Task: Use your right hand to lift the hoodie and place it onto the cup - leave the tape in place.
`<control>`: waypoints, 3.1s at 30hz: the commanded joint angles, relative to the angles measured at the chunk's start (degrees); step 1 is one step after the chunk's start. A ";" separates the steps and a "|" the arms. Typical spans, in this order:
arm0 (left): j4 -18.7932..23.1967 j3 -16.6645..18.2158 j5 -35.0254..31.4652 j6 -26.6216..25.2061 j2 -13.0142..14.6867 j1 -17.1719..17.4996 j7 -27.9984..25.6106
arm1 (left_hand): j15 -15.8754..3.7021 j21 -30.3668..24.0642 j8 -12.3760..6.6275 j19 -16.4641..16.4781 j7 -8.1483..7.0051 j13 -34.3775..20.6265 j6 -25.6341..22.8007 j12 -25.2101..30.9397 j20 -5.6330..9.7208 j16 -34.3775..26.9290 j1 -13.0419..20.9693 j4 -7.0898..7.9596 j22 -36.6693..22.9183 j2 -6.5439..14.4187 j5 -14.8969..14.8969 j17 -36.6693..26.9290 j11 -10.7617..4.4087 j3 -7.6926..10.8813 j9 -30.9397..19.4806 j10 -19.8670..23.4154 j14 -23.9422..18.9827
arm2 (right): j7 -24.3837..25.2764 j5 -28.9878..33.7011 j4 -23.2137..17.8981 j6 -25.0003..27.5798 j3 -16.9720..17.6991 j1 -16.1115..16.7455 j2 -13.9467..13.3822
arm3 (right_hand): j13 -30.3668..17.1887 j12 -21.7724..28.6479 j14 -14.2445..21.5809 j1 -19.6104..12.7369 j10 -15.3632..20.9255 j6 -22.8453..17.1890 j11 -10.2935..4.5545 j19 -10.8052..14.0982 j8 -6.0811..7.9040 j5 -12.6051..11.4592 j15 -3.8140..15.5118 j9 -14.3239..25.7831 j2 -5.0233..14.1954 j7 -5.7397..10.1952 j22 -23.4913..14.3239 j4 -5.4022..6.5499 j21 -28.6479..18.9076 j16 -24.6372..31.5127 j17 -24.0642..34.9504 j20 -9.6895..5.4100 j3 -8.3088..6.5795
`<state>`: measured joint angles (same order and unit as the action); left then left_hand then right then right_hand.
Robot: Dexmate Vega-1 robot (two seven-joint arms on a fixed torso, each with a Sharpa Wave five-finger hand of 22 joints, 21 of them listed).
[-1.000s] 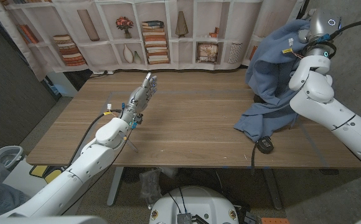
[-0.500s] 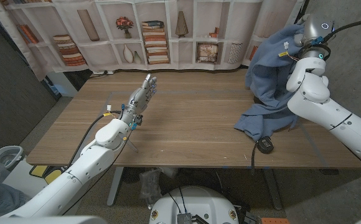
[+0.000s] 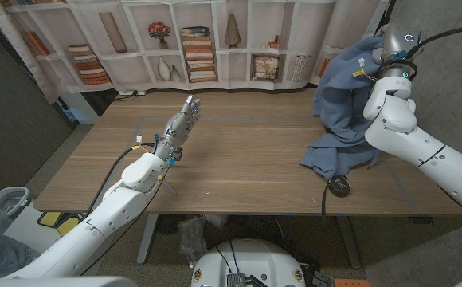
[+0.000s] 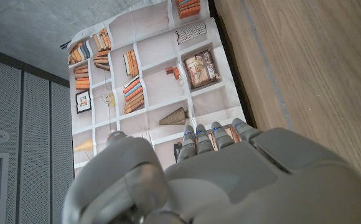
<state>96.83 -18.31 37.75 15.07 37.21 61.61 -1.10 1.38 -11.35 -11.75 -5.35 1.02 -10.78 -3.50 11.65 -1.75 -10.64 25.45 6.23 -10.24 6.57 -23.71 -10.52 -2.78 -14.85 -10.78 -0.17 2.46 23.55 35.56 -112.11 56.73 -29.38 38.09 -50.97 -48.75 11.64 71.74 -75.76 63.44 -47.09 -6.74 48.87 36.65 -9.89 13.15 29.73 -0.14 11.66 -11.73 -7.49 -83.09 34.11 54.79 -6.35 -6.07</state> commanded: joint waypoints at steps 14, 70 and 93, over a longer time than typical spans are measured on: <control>1.18 0.07 -0.18 -0.67 0.38 0.42 -0.56 | 0.16 -0.25 0.64 -0.02 -0.31 -0.14 1.13 -0.10 0.02 -0.23 0.66 0.02 -0.22 0.25 0.10 -0.09 0.03 -0.58 -0.17 -0.17 0.19 | 0.08 -1.03 4.42 -0.49 -2.70 -1.28 1.56 | -0.24 0.21 0.16 -7.62 0.13 -0.45 -0.13 0.64 -0.36 -0.45 0.18 0.25 7.01 -0.06 -0.16 -0.17 -0.15 0.62 -0.02 -6.66 0.29; 2.37 -0.04 -0.02 -3.60 1.40 -0.11 -1.29 | 0.11 -0.27 0.19 0.05 -0.15 -0.14 0.40 -0.05 -0.06 -0.23 1.03 0.06 -0.21 0.46 0.11 -0.10 -0.20 -1.03 -0.20 -0.13 0.17 | 5.16 -5.21 20.34 -8.50 -8.34 -5.18 9.02 | -0.09 0.27 -0.73 -8.22 -0.14 -0.46 0.55 0.03 -1.00 -0.40 0.19 0.87 7.22 -0.35 -0.15 -0.29 0.19 0.54 -0.78 -6.69 0.17; 8.18 2.07 0.61 -6.82 4.45 3.32 -4.01 | 0.10 -0.25 0.17 0.02 -0.17 -0.15 0.35 -0.02 -0.08 -0.22 1.15 0.10 -0.22 0.53 0.13 -0.10 0.12 -1.21 -0.21 -0.05 0.20 | 7.70 -8.55 25.81 -11.07 -8.87 -5.70 10.97 | 0.24 0.15 -1.05 -8.20 -0.28 -0.59 0.42 -0.43 -1.21 -0.41 0.18 0.90 7.37 -0.15 -0.22 -0.18 0.16 0.42 -1.18 -6.67 0.21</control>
<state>102.55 -17.12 38.15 9.36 40.55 63.20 -3.85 1.38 -11.35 -11.32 -5.35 0.61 -10.78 -2.67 11.65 -1.75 -10.64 25.98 6.46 -10.24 7.10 -23.71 -10.52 -2.78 -15.57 -10.78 -0.17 2.46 30.08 28.70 -88.44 46.70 -38.28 32.15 -40.70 -48.54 11.51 70.78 -76.57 62.90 -47.28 -6.20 48.65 35.55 -9.92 13.30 30.41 -0.04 11.46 -11.87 -7.41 -83.09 34.55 53.58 -6.13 -5.99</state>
